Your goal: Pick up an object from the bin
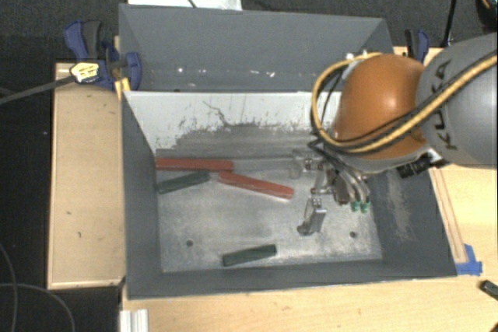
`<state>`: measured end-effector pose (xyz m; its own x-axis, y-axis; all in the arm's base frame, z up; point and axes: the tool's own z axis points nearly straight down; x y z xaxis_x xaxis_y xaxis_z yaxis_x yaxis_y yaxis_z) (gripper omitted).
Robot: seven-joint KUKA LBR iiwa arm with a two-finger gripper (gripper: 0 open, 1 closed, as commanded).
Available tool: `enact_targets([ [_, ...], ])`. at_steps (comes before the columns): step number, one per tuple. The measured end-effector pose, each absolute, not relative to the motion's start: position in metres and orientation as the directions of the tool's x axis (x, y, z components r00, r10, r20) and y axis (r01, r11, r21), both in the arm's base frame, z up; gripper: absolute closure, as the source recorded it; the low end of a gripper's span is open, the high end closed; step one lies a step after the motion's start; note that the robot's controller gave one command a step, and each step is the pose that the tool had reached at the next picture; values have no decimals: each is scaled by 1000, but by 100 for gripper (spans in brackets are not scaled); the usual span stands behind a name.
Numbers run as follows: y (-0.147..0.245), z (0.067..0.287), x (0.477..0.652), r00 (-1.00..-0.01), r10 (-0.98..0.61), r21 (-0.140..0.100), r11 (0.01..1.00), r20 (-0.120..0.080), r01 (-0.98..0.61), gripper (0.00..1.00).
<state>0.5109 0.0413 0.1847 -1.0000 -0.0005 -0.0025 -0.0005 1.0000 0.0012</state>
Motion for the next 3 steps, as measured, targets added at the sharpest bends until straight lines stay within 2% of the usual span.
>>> enact_targets([
  [1, 20, 68, 550, -982, -191, 1, 982, 2, -191, 0],
  [2, 21, 72, 552, -982, -189, 0, 982, -5, -189, 100],
  [3, 20, 71, 551, -982, -187, 1, 982, -1, -187, 0],
])
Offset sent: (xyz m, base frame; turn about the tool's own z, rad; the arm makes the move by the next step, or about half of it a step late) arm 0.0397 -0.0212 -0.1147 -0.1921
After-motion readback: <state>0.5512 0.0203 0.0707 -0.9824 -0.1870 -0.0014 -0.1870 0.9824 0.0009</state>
